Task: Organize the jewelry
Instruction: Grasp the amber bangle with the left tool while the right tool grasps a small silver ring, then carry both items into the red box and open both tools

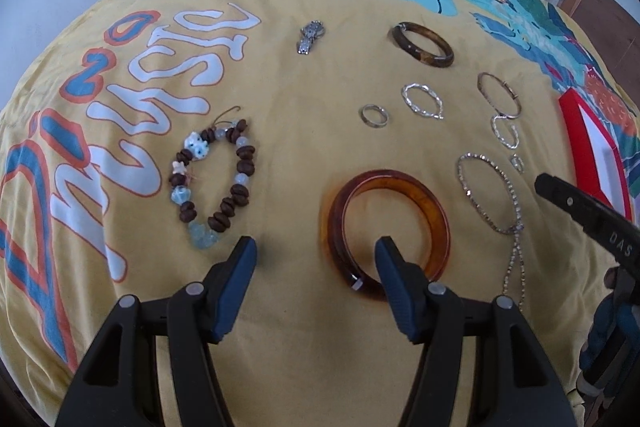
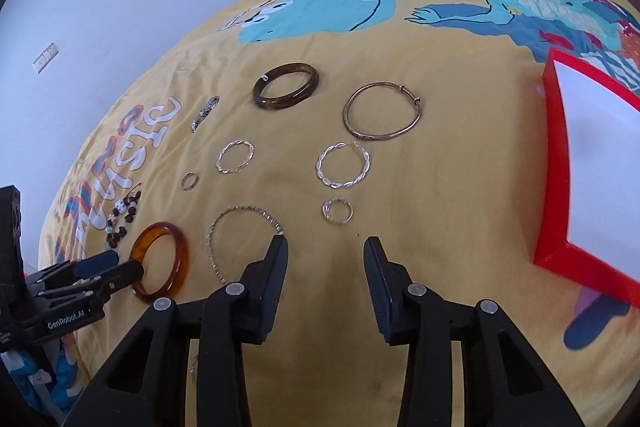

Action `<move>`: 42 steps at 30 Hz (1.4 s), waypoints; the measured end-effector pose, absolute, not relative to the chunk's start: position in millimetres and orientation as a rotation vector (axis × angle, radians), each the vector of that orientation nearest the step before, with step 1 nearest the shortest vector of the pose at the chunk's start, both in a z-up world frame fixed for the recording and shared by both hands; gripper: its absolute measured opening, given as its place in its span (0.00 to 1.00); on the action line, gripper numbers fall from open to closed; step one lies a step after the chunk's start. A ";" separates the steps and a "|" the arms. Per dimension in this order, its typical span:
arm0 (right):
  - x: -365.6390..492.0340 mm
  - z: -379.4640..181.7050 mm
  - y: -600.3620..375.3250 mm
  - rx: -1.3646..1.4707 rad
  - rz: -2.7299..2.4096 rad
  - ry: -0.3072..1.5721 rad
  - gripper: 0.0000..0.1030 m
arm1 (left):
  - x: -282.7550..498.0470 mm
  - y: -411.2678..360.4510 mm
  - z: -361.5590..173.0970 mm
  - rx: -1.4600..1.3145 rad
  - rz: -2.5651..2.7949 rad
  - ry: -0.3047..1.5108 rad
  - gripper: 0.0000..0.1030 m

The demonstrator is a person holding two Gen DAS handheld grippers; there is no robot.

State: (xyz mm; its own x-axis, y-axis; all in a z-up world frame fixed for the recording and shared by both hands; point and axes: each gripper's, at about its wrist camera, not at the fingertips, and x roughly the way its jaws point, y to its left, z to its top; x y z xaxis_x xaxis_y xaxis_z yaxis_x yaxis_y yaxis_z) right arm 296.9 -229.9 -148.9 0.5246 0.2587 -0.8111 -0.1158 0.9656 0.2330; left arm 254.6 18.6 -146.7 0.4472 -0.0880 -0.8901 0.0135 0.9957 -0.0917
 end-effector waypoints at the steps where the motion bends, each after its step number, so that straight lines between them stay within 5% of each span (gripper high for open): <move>1: 298.3 -150.4 -229.2 0.156 0.231 0.996 0.36 | 255.9 17.9 -149.7 -0.073 -0.058 1.112 0.57; 10: 321.5 -171.2 -224.8 0.135 0.244 1.020 0.28 | 261.2 6.9 -160.5 -0.002 -0.021 1.101 0.45; 18: 325.0 -178.1 -222.1 0.116 0.244 1.017 0.19 | 262.9 -3.5 -156.8 0.076 -0.003 1.060 0.12; 42: 206.7 -68.8 -294.5 0.179 0.122 0.855 0.18 | 215.2 -21.0 -56.7 -0.020 -0.137 0.950 0.09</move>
State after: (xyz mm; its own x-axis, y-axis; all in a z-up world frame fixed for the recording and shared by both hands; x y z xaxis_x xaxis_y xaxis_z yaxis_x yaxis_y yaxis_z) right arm 206.7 -294.5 -68.8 0.6508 0.1781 -0.7380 -0.0348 0.9781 0.2053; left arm 215.2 -21.0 -56.7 0.5734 -0.1259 -0.8096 0.1086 0.9911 -0.0772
